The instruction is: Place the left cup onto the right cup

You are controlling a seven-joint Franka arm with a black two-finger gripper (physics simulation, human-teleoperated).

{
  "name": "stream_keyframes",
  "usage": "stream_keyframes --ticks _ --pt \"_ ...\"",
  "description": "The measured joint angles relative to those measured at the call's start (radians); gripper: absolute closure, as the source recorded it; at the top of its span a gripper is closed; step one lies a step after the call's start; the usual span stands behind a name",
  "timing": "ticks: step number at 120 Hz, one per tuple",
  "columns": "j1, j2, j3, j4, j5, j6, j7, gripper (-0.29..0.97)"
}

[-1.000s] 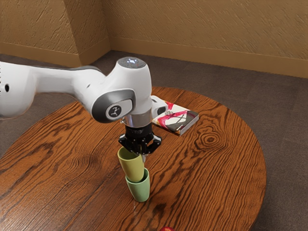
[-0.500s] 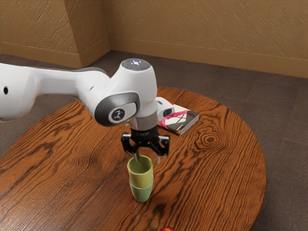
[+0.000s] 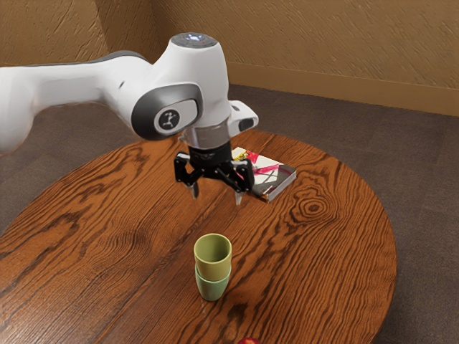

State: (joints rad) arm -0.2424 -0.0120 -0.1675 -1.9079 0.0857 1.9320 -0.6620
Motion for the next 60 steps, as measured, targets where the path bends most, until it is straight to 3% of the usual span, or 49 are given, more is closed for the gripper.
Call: stream_keyframes --ticks 37,60 --pt "-0.141 0.016 0.178 0.098 0.006 -0.079 0.349 0.01" --pt "-0.136 0.045 0.232 0.197 0.006 -0.148 0.552 0.0"
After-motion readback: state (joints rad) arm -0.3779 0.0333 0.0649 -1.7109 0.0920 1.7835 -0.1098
